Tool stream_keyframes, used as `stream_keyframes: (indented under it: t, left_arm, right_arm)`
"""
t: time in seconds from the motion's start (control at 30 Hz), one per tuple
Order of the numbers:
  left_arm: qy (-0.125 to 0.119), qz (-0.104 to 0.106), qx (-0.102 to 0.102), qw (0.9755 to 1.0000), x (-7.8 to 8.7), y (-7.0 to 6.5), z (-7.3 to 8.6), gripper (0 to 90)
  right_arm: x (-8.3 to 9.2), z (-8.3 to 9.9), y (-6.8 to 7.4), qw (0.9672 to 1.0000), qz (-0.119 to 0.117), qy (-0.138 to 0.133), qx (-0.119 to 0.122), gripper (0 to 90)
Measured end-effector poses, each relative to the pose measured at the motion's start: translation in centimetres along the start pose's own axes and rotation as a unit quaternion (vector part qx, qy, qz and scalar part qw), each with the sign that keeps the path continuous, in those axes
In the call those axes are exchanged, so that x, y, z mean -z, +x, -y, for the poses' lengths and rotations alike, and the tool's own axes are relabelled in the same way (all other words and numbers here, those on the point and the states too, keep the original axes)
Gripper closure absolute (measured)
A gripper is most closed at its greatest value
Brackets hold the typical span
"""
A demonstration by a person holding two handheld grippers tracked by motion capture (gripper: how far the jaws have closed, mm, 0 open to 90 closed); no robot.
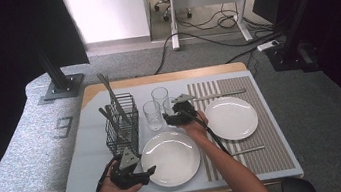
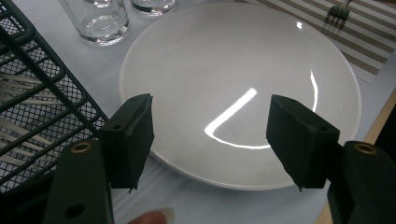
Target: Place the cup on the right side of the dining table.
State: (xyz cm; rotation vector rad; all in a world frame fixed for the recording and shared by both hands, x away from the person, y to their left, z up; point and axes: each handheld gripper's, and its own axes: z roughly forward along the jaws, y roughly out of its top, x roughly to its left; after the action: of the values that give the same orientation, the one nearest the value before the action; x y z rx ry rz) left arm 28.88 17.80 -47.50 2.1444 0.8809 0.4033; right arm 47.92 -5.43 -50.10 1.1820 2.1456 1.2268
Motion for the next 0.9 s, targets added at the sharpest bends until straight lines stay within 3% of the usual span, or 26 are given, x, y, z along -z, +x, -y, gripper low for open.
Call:
stream_keyframes:
  t: [0.9]
  left_arm:
    - [0.000,-0.001,0.000,1.0000,0.0,0.0,0.0,32.2]
  right_arm:
    - [1.7,-1.0,-1.0,0.9999,0.000,-0.013,-0.002,30.1]
